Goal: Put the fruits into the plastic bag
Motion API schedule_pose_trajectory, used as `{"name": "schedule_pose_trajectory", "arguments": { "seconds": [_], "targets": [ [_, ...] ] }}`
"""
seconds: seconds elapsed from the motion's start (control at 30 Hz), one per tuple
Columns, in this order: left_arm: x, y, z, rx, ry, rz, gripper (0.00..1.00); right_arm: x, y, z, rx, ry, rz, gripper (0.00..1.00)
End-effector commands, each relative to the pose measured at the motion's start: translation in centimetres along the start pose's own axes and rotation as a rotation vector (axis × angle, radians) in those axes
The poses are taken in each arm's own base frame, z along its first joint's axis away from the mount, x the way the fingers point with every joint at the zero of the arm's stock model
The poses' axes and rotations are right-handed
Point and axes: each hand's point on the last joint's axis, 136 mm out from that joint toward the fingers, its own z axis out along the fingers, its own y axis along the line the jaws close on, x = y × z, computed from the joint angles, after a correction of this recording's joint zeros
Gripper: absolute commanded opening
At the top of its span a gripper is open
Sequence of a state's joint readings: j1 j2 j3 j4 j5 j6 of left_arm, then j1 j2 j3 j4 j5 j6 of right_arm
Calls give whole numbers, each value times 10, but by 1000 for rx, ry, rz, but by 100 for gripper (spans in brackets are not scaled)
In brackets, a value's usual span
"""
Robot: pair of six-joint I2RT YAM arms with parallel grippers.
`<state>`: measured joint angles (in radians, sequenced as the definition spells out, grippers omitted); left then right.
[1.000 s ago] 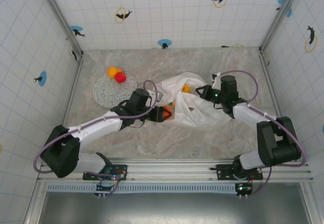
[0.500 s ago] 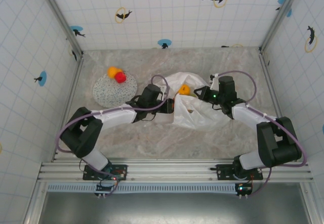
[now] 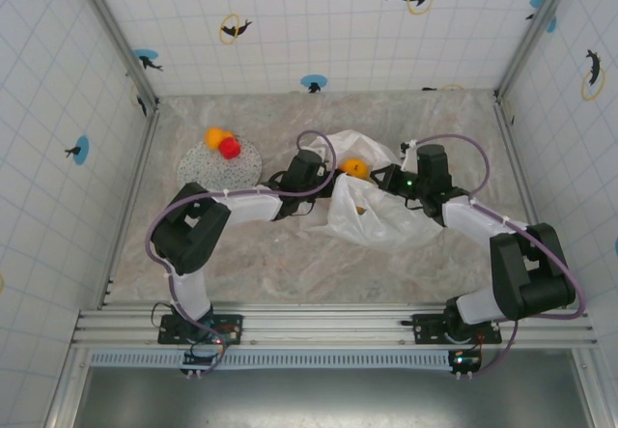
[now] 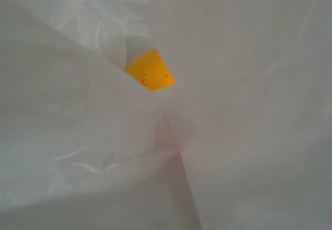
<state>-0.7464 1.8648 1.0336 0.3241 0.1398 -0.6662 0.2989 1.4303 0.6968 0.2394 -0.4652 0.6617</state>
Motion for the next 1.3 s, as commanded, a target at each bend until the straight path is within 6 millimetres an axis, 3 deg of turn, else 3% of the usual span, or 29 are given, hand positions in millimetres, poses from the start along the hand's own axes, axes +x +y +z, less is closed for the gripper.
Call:
{"name": "schedule_pose_trajectory", "arguments": {
  "seconds": [0.0, 0.4, 0.8, 1.1, 1.27],
  "targets": [
    [-11, -6, 2, 5, -37, -2, 71, -20, 15, -7, -24, -49, -40, 0],
    [-9, 0, -17, -48, -24, 68, 86, -18, 10, -8, -17, -47, -33, 0],
    [20, 9, -43, -46, 46, 100, 89, -19, 5, -9, -9, -48, -27, 0],
    [35, -11, -74, 70, 93, 149, 89, -23, 1, -11, -2, -54, -22, 0],
    [40, -13, -91, 74, 116, 217, 88, -24, 0, -10, -1, -55, -22, 0]
  ]
}}
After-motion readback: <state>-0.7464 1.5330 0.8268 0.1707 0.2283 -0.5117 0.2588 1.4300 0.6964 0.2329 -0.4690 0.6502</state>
